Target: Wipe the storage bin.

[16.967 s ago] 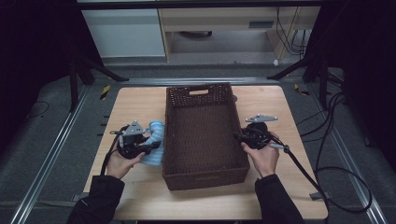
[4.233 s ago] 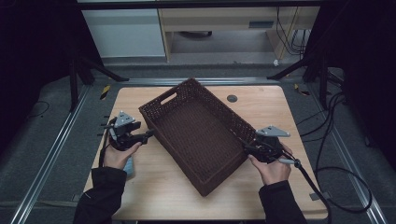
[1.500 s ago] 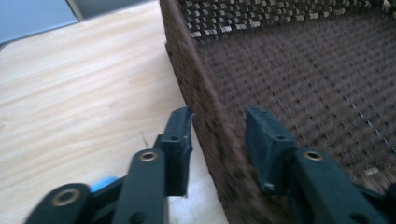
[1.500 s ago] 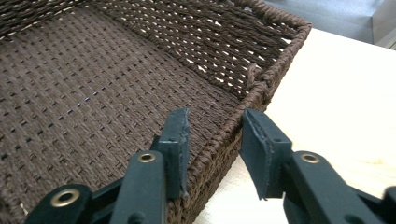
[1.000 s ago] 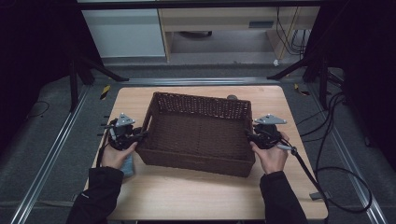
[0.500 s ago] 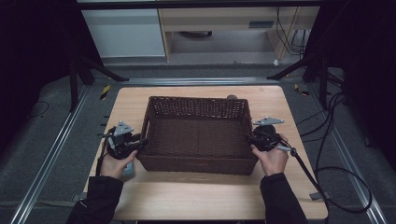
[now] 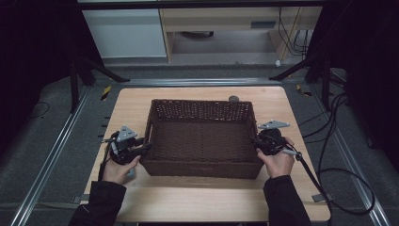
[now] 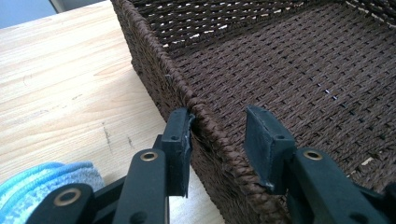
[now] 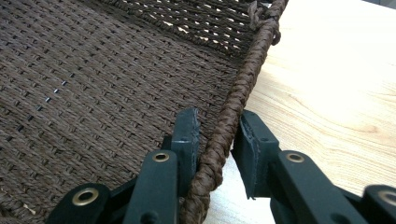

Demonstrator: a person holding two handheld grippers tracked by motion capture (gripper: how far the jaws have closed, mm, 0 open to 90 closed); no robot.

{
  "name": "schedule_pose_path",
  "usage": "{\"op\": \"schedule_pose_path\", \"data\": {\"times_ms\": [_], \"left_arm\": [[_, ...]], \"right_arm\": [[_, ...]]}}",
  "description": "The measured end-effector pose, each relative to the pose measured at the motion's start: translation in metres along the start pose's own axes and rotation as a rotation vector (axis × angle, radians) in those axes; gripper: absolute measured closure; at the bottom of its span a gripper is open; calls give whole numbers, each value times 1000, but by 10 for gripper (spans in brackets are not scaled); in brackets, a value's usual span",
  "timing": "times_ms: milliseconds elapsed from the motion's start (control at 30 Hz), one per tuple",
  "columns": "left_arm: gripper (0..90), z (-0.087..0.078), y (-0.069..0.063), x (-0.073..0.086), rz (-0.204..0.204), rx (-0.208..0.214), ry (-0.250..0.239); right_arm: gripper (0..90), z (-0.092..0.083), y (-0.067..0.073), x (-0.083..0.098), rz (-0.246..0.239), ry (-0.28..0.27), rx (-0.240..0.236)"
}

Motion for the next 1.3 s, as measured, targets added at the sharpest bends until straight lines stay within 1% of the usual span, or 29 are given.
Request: {"op": "schedule_pose_path", "data": {"times_ms": [67, 133, 200, 233, 300, 333, 400, 433, 467, 500, 533, 600, 633, 700, 733, 800, 933, 1000, 1067, 1167, 1233, 1300], "left_arm": [[603, 0, 1, 0, -1, 8, 0], [584, -1, 2, 0, -10, 18, -6], [530, -4, 5, -1, -6, 3, -23], [506, -7, 7, -2, -12, 0, -33], [466, -15, 12, -5, -23, -9, -73], [449, -19, 15, -6, -27, -13, -82], [432, -27, 21, -8, -29, -32, -106], [423, -32, 26, -8, -35, -43, -117], [410, -35, 29, -8, -42, -51, -119], [405, -38, 33, -7, -47, -67, -121], [403, -40, 39, -4, -47, -96, -120], [373, -41, 47, 3, -46, -142, -91], [364, -40, 52, 8, -47, -158, -74], [340, -37, 59, 18, -65, -155, -42], [335, -34, 62, 25, -81, -153, -22], [320, -31, 66, 36, -93, -149, 5], [313, -27, 67, 49, -86, -153, 41], [313, -23, 67, 56, -82, -137, 70], [316, -18, 67, 61, -77, -138, 101], [343, -12, 67, 66, -75, -136, 137], [396, -7, 66, 70, -70, -135, 160], [468, -3, 65, 73, -77, -114, 185]], "right_arm": [[704, -1, 0, 1, -2, 0, -2], [701, -2, 1, 2, -2, 0, -4], [694, -2, 0, 1, -2, -3, -8], [684, -2, 0, 1, -3, -4, -9], [656, -4, 0, 0, -1, -12, -15], [646, -5, -1, -1, 3, -19, -19], [631, -10, -2, -3, 9, -45, -20], [621, -11, -2, -3, 8, -52, -18], [610, -14, -3, -5, 8, -63, -14], [602, -15, -3, -5, 7, -72, -14], [600, -16, -4, -6, 8, -82, -12], [591, -16, -5, -6, 13, -86, -8], [591, -16, -6, -6, 10, -89, -6], [584, -14, -6, -6, 8, -84, -4], [584, -13, -7, -6, -1, -88, 1], [584, -12, -6, -5, -5, -83, -4], [584, -10, -6, -5, -2, -79, -11], [584, -9, -6, -5, 4, -78, -12], [584, -7, -6, -5, 3, -73, -7], [585, -4, -6, -5, 4, -65, -8], [586, -2, -7, -5, 6, -63, -9], [587, 0, -8, -4, 11, -64, -16]]}}
Point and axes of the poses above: each handheld gripper's, and its own axes: z roughly forward along the jaws, x roughly out of its underside, y roughly to its left, the point moved 1 cm from there along z, roughly forward along the jaws, and after that the axes turned 2 degrees about -x, right-handed, at the moved point
